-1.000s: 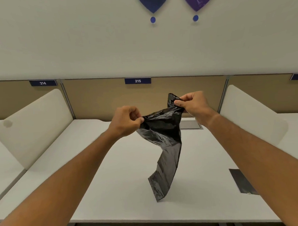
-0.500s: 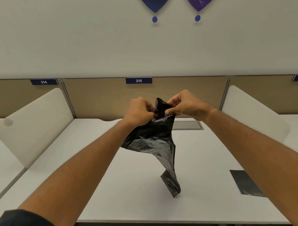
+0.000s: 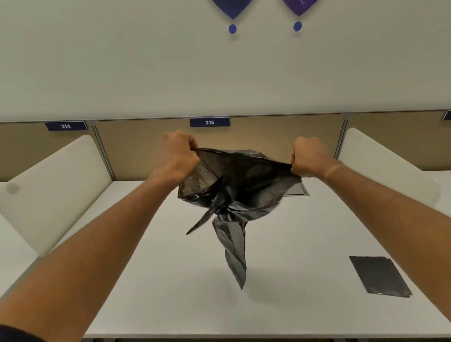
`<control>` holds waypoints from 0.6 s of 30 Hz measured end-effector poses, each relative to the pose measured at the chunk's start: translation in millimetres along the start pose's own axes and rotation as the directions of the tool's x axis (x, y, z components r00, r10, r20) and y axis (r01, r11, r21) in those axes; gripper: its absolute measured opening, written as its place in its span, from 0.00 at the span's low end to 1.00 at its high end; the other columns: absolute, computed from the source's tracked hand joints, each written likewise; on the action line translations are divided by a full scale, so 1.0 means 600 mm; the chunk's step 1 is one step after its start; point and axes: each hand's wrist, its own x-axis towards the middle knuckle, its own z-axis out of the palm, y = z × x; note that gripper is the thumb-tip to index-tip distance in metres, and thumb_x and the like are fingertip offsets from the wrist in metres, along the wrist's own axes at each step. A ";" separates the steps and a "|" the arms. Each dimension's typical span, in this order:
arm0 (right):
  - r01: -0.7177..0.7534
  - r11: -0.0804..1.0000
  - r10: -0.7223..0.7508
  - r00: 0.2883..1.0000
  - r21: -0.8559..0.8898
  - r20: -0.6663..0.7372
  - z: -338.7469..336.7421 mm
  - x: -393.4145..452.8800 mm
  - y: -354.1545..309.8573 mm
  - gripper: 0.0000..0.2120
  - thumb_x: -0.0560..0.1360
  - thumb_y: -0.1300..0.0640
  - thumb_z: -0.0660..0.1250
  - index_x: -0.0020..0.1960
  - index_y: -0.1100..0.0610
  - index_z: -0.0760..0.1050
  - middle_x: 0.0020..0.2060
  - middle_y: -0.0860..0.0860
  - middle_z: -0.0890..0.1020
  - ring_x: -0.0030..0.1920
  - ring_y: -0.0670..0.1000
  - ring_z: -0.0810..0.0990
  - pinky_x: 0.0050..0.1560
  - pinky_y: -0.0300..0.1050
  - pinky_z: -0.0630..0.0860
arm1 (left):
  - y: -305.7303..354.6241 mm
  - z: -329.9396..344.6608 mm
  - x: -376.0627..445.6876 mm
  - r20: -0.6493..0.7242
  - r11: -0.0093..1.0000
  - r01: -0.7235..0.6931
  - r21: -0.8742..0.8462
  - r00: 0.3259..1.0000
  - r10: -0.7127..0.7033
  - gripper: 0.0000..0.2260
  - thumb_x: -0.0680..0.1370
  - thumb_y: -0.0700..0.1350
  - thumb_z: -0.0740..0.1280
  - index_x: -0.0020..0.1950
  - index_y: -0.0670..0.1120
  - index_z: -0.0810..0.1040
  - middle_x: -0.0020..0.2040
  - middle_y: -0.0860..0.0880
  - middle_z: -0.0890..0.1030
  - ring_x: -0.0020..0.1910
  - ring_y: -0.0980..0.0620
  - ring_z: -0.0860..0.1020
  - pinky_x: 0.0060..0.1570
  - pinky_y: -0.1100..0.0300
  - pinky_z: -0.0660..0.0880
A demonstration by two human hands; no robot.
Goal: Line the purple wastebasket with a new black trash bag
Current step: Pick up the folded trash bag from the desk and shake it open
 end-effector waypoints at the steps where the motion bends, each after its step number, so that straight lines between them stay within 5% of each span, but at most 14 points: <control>1: -0.014 1.000 0.014 1.000 -0.018 0.007 0.000 -0.002 0.006 0.07 0.68 0.64 0.71 0.46 0.61 0.79 0.43 0.59 0.82 0.46 0.61 0.81 0.45 0.50 0.80 | -0.003 -0.008 0.002 -0.022 1.000 0.001 0.011 1.000 -0.001 0.09 0.70 0.32 0.66 0.42 0.42 0.85 0.38 0.44 0.83 0.35 0.49 0.78 0.36 0.58 0.76; 5: -0.064 0.997 0.061 0.995 -0.037 -0.073 -0.008 -0.005 0.025 0.05 0.69 0.67 0.68 0.37 0.62 0.74 0.34 0.59 0.77 0.44 0.63 0.81 0.38 0.45 0.72 | -0.028 -0.041 0.011 -0.070 0.998 0.048 0.038 0.997 -0.045 0.09 0.72 0.32 0.67 0.45 0.42 0.85 0.42 0.42 0.83 0.39 0.47 0.79 0.40 0.55 0.78; 7: -0.100 0.995 0.101 0.985 0.013 -0.141 -0.019 0.000 0.034 0.01 0.69 0.66 0.69 0.41 0.64 0.79 0.37 0.60 0.81 0.43 0.62 0.81 0.39 0.44 0.74 | -0.039 -0.057 0.014 -0.102 0.998 0.056 0.042 0.993 -0.052 0.09 0.73 0.33 0.67 0.47 0.42 0.84 0.44 0.41 0.84 0.42 0.45 0.80 0.45 0.52 0.80; 11: -0.115 0.961 0.180 0.951 0.252 -0.252 -0.037 0.002 0.037 0.06 0.67 0.63 0.69 0.39 0.59 0.85 0.35 0.57 0.84 0.29 0.48 0.71 0.35 0.39 0.69 | -0.052 -0.083 0.014 -0.166 0.997 0.047 0.054 0.985 -0.038 0.08 0.74 0.35 0.66 0.49 0.42 0.84 0.47 0.40 0.84 0.44 0.43 0.80 0.46 0.53 0.77; 16: -0.003 0.916 0.202 0.867 0.401 -0.456 -0.048 -0.004 0.016 0.05 0.69 0.64 0.68 0.42 0.58 0.83 0.35 0.53 0.81 0.36 0.50 0.75 0.41 0.37 0.68 | -0.064 -0.110 0.014 -0.233 0.998 0.034 0.047 0.972 -0.022 0.08 0.75 0.36 0.66 0.50 0.40 0.83 0.46 0.39 0.84 0.44 0.43 0.80 0.46 0.54 0.77; 18: 0.017 0.902 0.187 0.885 0.432 -0.426 -0.046 -0.003 0.002 0.06 0.70 0.64 0.69 0.46 0.59 0.83 0.37 0.53 0.80 0.39 0.50 0.76 0.42 0.37 0.69 | -0.067 -0.118 0.014 -0.251 0.998 0.041 0.048 0.968 -0.027 0.08 0.75 0.35 0.66 0.50 0.39 0.84 0.46 0.38 0.84 0.43 0.43 0.80 0.45 0.57 0.75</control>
